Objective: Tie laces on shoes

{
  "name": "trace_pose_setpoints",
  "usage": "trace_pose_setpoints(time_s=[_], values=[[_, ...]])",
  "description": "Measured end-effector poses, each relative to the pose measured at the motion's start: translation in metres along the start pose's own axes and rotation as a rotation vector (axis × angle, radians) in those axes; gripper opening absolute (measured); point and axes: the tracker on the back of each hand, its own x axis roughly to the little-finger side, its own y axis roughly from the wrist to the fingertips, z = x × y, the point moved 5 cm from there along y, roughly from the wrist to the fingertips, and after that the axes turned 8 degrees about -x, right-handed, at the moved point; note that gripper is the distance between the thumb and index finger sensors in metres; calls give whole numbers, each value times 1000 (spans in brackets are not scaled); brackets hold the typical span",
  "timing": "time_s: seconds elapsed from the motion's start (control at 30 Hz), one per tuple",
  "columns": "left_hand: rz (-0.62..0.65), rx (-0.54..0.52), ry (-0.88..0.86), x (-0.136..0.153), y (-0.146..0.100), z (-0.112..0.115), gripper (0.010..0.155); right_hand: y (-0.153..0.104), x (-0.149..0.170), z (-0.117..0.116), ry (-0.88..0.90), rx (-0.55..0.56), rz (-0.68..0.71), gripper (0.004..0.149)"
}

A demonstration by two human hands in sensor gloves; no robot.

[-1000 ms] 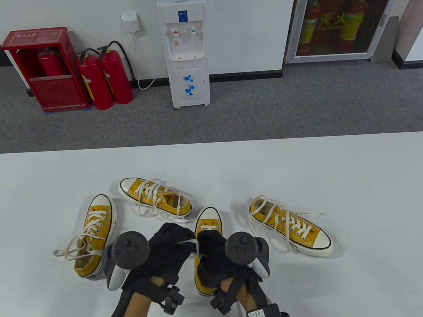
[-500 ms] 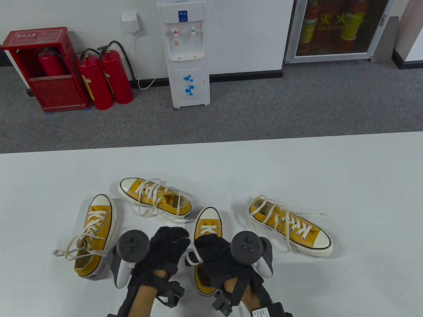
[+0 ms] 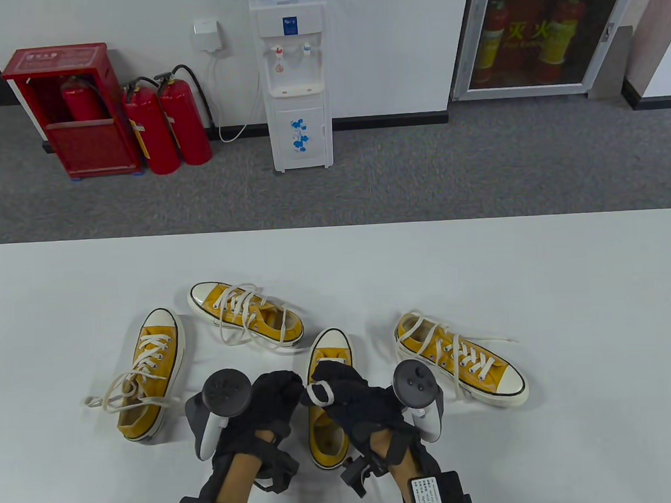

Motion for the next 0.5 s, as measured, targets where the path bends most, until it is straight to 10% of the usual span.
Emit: trace_pose_setpoints(time_s=[0.5], values=[[46, -21, 145, -3, -10, 4, 51, -9, -4, 22, -123, 173, 28, 42]])
